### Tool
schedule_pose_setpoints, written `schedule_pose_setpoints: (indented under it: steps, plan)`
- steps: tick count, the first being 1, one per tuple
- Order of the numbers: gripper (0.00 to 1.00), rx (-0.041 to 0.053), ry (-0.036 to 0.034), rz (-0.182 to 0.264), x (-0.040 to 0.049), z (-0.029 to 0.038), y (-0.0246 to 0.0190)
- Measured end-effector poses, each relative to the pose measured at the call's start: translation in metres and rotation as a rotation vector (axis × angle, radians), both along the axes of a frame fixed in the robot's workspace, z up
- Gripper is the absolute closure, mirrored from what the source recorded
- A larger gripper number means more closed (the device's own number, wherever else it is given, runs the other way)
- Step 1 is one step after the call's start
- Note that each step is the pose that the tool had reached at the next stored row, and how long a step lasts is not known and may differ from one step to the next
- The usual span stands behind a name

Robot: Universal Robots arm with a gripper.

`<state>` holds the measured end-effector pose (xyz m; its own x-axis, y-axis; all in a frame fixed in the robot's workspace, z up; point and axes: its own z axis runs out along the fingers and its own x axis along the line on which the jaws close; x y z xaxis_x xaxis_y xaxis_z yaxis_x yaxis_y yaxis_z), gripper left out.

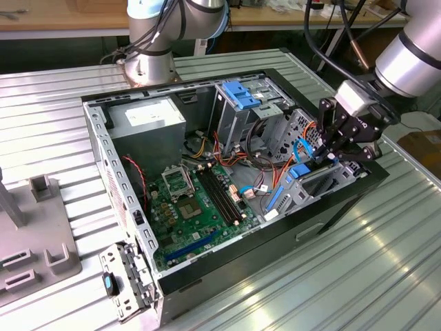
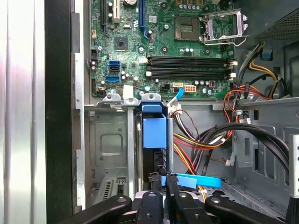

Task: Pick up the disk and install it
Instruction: 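Insert the first disk wire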

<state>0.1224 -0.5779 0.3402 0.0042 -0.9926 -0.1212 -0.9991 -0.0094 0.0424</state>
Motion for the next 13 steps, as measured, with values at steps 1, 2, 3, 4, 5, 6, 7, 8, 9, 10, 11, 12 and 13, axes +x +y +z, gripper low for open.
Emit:
schedule_pose_setpoints:
  steps: [1,2,3,4,5,6,7,8,9,10,11,12,13]
  plan:
    - [0.84,-0.0001,0.0000,0.000,0.0000,0.0000,0.0000]
    - [0.84,-0.0001,-0.0001,0.000,0.0000,0.0000,0.0000]
    - [0.84,0.0000,0.0000,0.000,0.0000,-0.0001,0.0000]
    - [0.84,0.0001,0.0000,0.000,0.0000,-0.0002,0.0000]
    - [0.84,0.0001,0.0000,0.000,0.0000,-0.0002,0.0000]
    - [0.84,0.0003,0.0000,0.000,0.0000,-0.0003,0.0000]
    - [0.83,0.0002,0.0000,0.000,0.0000,-0.0003,0.0000]
    - [0.76,0.0003,0.0000,0.000,0.0000,-0.0003,0.0000]
    - [0.76,0.0002,-0.0001,0.000,0.0000,-0.0003,0.0000]
    - [0.76,0.0002,0.0000,0.000,0.0000,0.0007,0.0000]
    - [0.76,0.0002,-0.0001,0.000,0.0000,0.0044,0.0000]
    - [0.76,0.0001,-0.0002,0.000,0.0000,0.0075,0.0000]
    - [0.76,0.0014,-0.0005,0.000,0.0000,0.0091,0.0000]
